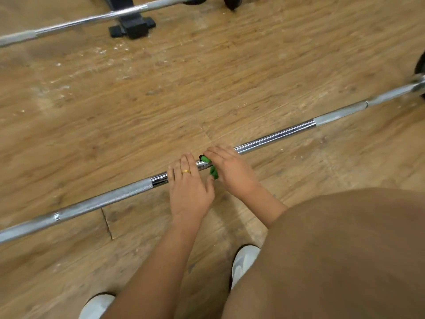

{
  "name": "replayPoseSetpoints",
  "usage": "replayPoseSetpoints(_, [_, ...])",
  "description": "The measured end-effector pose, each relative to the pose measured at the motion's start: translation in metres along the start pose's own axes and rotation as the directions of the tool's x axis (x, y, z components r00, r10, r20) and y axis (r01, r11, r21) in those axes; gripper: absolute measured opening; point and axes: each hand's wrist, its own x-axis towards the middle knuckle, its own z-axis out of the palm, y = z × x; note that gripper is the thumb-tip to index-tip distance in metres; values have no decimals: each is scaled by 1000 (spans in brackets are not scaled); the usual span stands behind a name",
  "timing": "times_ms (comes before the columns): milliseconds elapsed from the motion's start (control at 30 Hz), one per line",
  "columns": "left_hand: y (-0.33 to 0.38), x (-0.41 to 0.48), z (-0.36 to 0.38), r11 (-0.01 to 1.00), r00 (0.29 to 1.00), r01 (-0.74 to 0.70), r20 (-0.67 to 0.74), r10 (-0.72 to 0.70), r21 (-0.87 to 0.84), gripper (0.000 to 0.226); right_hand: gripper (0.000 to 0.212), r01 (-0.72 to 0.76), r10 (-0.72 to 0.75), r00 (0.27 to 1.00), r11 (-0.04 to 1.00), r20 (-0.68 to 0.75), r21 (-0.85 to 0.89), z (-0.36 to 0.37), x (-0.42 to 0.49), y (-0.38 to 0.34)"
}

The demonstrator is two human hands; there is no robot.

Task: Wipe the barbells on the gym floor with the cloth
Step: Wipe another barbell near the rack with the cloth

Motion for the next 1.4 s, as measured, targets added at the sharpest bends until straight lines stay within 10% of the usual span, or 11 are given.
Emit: replayPoseSetpoints(1400, [16, -87, 38, 997, 989, -42, -146, 33, -58, 70, 52, -5, 1, 999, 995, -46, -99, -5, -88, -8])
